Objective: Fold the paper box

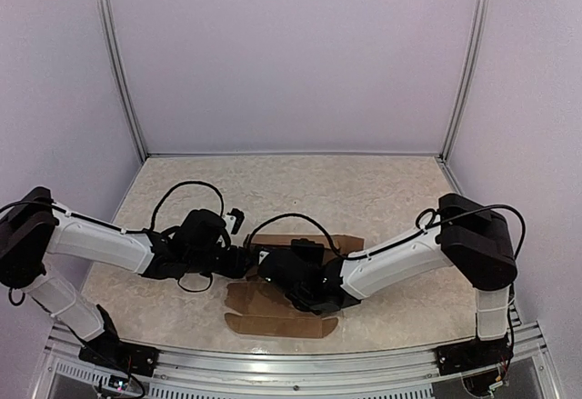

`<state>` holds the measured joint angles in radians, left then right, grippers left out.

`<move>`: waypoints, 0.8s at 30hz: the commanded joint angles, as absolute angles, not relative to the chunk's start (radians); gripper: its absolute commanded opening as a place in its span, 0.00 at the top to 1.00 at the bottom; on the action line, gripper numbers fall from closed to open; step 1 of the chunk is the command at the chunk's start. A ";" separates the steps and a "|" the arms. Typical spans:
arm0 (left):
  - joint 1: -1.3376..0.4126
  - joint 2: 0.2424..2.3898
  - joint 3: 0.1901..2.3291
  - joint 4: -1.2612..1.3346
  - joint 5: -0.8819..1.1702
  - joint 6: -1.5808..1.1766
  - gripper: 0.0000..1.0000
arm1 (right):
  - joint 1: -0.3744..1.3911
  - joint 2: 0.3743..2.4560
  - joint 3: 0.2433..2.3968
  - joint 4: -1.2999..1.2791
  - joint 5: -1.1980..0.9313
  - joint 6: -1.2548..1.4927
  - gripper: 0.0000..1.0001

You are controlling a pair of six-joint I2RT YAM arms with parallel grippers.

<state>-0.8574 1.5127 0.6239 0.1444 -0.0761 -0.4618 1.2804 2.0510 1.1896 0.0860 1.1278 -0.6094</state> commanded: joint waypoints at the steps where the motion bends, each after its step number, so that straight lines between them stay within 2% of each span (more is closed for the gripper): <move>1: -0.876 1.536 0.652 0.176 -0.128 -0.475 0.54 | 1.325 2.099 1.201 0.009 1.071 -0.536 1.00; 5: -0.888 1.555 0.659 0.176 -0.135 -0.475 0.61 | 1.330 2.112 1.219 -0.033 1.072 -0.496 1.00; 11: -0.897 1.567 0.669 0.176 -0.138 -0.474 0.74 | 1.331 2.118 1.269 -0.111 1.074 -0.432 1.00; 17: -0.902 1.564 0.673 0.168 -0.141 -0.469 0.92 | 1.331 2.126 1.327 -0.188 1.062 -0.363 1.00; 21: -0.904 1.560 0.675 0.157 -0.148 -0.467 0.98 | 1.330 2.110 1.358 -0.241 1.027 -0.306 1.00; 24: -0.904 1.553 0.675 0.151 -0.155 -0.465 1.00 | 1.331 2.082 1.366 -0.266 0.992 -0.274 0.88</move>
<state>-0.8871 1.5539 0.6426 0.1310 -0.1879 -0.4694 1.3090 2.0933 1.3342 -0.2214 1.1027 -0.3603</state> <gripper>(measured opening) 0.050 0.061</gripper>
